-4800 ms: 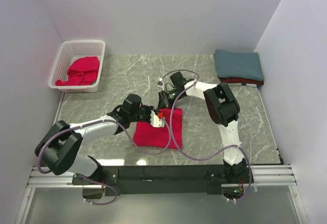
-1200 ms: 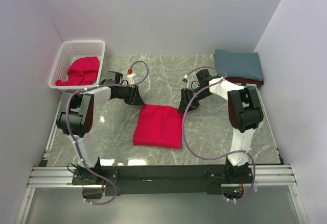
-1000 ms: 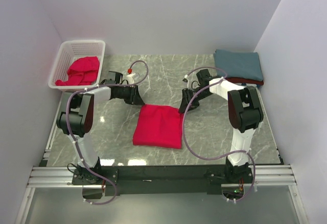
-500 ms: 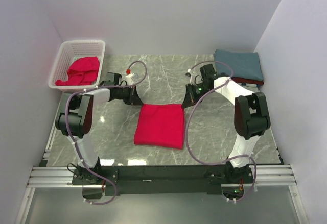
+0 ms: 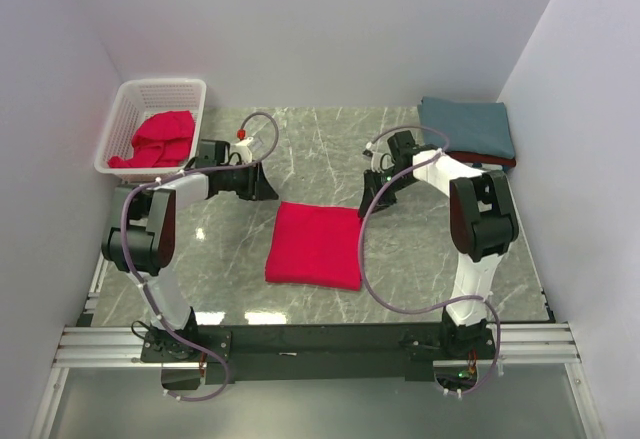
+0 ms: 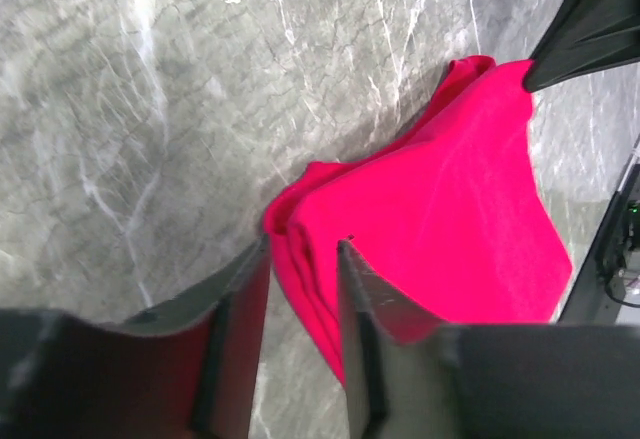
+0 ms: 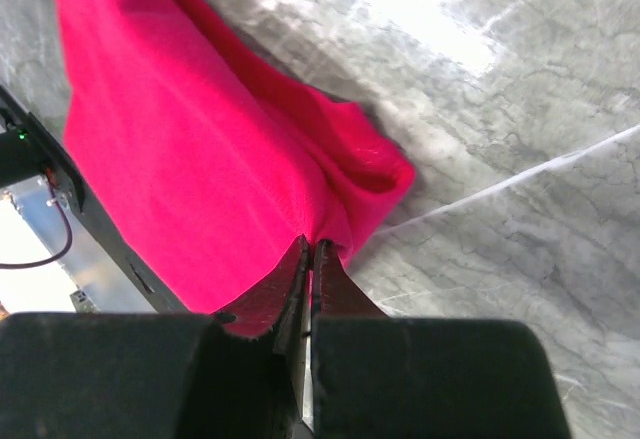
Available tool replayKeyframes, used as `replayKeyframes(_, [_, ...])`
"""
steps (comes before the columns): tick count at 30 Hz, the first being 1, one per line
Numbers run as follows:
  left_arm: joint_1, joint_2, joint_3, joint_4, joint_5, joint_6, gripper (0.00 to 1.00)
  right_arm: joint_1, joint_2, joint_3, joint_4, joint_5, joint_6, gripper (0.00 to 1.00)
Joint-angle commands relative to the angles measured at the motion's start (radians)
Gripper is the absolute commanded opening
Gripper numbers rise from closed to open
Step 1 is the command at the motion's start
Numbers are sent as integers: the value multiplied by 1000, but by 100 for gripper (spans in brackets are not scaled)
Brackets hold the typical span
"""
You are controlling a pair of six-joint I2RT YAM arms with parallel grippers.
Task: Fold and stack the t-shirts
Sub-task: Fold the tshirt
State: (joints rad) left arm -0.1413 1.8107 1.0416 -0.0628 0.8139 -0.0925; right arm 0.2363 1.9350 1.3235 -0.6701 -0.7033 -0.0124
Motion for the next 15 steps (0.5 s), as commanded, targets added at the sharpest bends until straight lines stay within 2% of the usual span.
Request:
replayKeyframes(1, [-15,-4,17,34,-1,-26,39,-9,9,39,24,-4,6,0])
replayKeyframes(3, [-32,-4,17,37,-19,-24,44,-9,10,39,26,-2,8,0])
replayKeyframes(8, [-67,36,29,21,-87,-33,46,-8,18,43,29,-5,9,0])
replayKeyframes(15, [-98,72,54,4,-183,-39,41,-9,27,49,33,-16,11,0])
